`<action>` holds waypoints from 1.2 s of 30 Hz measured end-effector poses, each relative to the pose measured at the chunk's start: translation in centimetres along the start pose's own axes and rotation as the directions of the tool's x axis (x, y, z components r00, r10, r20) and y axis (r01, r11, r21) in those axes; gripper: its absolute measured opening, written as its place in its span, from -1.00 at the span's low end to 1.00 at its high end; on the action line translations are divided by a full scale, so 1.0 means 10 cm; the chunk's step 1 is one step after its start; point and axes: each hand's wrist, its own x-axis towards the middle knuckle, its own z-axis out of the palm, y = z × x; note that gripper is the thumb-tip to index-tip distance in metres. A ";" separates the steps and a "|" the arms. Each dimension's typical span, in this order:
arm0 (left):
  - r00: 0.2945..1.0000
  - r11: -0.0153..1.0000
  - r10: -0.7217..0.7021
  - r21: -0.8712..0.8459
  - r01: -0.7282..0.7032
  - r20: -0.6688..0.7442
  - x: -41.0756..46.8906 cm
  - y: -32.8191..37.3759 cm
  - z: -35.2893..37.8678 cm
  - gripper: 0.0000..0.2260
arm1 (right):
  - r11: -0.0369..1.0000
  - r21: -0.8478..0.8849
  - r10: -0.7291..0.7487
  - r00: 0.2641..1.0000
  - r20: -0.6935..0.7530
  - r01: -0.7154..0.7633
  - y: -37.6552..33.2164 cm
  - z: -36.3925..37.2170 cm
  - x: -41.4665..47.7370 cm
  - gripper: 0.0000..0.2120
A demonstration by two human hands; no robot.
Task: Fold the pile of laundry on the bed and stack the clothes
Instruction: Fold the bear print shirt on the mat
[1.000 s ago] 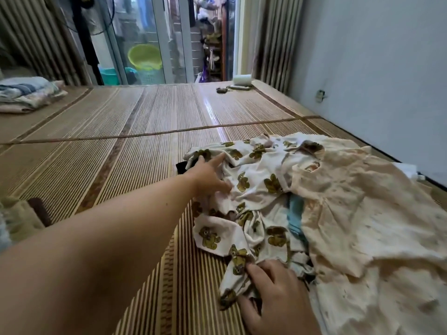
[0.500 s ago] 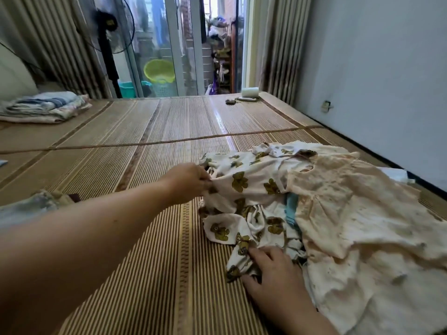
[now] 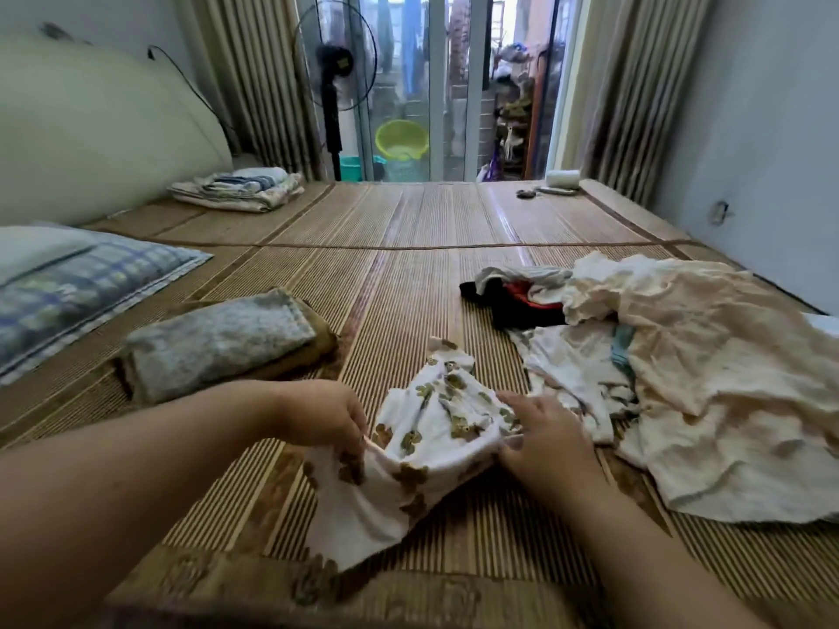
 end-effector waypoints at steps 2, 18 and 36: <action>0.988 0.998 -0.055 -0.035 0.051 -0.143 -0.02 -0.20 0.13 -0.83 | 0.997 -0.054 -0.044 0.995 0.093 0.049 -0.07 0.04 -0.06 -0.49; 0.980 0.979 0.186 -0.074 -0.191 -0.072 0.48 0.44 0.72 -0.64 | 0.902 0.269 0.247 0.916 0.315 -0.336 -0.27 0.11 -0.08 -0.83; 0.824 0.820 0.550 -0.097 -0.564 -0.137 0.49 1.30 -0.40 -0.87 | 0.854 0.501 -0.021 0.972 -0.234 0.139 0.06 -1.15 -0.09 -0.71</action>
